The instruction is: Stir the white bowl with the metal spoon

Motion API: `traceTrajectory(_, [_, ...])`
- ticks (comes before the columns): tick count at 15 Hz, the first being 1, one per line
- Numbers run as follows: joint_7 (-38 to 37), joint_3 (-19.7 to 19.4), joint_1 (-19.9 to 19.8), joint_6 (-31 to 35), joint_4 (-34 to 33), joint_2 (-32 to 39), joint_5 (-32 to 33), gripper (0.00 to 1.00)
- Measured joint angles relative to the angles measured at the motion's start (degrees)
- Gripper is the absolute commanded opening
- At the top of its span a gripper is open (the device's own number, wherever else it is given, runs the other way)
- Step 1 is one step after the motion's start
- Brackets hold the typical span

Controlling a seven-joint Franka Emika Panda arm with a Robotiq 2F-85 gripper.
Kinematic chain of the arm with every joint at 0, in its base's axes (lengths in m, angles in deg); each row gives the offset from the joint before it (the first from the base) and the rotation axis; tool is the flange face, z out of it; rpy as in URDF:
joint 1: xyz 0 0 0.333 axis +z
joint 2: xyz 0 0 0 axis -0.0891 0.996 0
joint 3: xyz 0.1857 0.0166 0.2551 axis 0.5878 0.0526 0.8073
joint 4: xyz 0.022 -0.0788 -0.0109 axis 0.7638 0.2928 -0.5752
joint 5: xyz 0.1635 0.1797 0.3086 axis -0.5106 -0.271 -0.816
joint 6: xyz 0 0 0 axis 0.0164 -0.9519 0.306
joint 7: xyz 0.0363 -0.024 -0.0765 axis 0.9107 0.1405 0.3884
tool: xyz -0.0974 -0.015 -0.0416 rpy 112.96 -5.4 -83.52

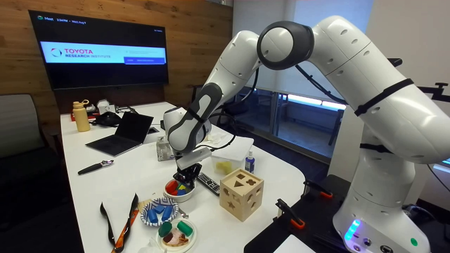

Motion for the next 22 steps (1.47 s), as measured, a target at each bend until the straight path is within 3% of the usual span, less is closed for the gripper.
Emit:
traceTrajectory(4, [-5.0,-0.1,3.3,-0.5,4.7,-3.9,1.2,0.01])
traceTrajectory(9, [-22.3,-1.7,10.3,-0.5,16.3,-12.0,8.0,0.01])
traceTrajectory(12, [-29.9,-1.6,11.1,0.3,23.6,-15.1,9.6,0.01])
traceTrajectory(16, [-31.9,-1.7,9.9,8.4,29.5,-13.6,10.3,0.01])
traceTrajectory(22, [-33.5,-5.1,11.4,24.6,30.1,-5.9,12.8,0.01])
